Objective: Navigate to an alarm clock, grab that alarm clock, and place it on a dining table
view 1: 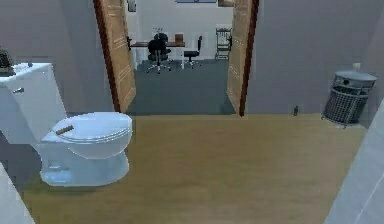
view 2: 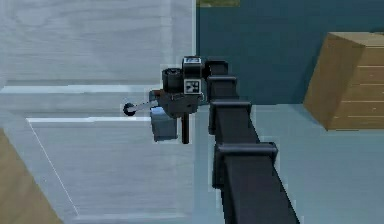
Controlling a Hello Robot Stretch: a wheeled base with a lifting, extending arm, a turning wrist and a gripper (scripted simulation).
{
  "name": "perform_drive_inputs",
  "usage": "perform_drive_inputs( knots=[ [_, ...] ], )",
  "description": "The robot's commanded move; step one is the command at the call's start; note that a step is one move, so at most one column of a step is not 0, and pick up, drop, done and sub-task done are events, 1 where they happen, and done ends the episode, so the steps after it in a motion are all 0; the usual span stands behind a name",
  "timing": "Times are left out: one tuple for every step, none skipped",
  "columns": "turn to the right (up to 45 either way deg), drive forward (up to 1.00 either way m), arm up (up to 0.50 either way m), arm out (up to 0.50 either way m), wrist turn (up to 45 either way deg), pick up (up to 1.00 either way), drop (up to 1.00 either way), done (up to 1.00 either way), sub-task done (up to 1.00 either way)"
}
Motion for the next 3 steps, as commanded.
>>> perform_drive_inputs(
  knots=[
    [0.0, 1.0, 0.0, 0.0, 0.0, 0.0, 0.0, 0.0, 0.0],
    [0.0, 1.0, 0.0, 0.0, 0.0, 0.0, 0.0, 0.0, 0.0],
    [0.0, 1.0, 0.0, 0.0, 0.0, 0.0, 0.0, 0.0, 0.0]
  ],
)
